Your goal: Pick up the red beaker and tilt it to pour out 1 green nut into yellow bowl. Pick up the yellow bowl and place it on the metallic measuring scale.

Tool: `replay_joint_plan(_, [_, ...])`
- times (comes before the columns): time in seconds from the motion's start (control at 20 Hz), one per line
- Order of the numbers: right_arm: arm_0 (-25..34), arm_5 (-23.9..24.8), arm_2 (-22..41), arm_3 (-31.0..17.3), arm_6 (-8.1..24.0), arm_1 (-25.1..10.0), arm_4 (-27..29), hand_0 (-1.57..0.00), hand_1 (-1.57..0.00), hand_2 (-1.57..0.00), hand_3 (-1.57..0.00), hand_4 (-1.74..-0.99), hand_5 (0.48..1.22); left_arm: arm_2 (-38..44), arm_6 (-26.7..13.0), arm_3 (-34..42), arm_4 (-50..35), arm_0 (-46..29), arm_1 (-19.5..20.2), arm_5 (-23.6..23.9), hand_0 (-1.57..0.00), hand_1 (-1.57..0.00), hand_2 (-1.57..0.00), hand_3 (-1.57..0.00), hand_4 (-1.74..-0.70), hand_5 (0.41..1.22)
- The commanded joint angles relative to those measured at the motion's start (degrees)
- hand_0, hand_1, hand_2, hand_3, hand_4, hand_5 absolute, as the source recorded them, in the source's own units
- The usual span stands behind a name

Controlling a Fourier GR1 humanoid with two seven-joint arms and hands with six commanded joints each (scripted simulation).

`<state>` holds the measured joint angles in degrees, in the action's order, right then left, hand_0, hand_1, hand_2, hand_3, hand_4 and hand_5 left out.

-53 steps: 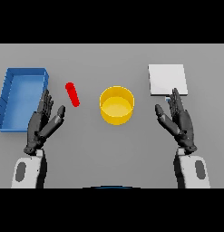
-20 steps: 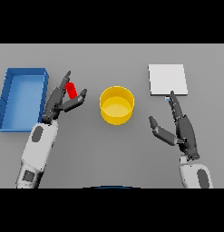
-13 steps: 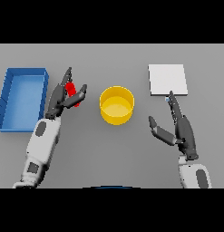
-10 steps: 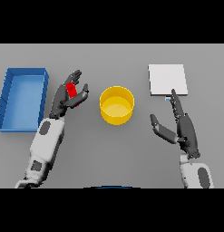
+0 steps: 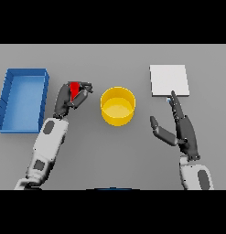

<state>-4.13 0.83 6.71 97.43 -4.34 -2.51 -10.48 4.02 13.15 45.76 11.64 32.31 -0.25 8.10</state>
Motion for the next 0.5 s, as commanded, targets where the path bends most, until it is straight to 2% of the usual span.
replay_joint_plan(0.0, [-0.2,0.1,-0.2,-0.2,-0.1,-0.2,0.0,0.00,0.00,0.00,0.00,-1.251,0.641,0.5,0.2,0.3,-1.1,0.1,-0.5,-0.7,-1.43,-1.44,-1.45,-1.40,-1.58,1.171])
replay_joint_plan(0.2, [-0.7,0.3,-0.1,0.3,-1.0,-0.6,-0.6,0.00,0.00,0.00,0.00,-1.238,0.643,2.1,0.9,5.5,-6.5,-0.2,-0.4,-5.0,-1.51,-1.52,-1.52,-1.50,-1.68,1.144])
replay_joint_plan(0.3, [0.1,0.6,0.0,-0.4,-0.4,-0.2,-1.0,0.00,0.00,0.00,0.00,-1.233,0.644,1.6,-1.5,8.3,-7.0,-0.1,0.3,-5.6,-1.54,-1.54,-1.54,-1.53,-1.70,1.135])
replay_joint_plan(0.45, [0.0,0.7,0.3,-1.0,-1.8,-0.4,-1.7,0.00,0.00,0.00,0.00,-1.226,0.650,-0.2,-3.1,11.2,-6.7,0.5,1.8,-6.8,-1.55,-1.55,-1.55,-1.55,-1.72,1.131])
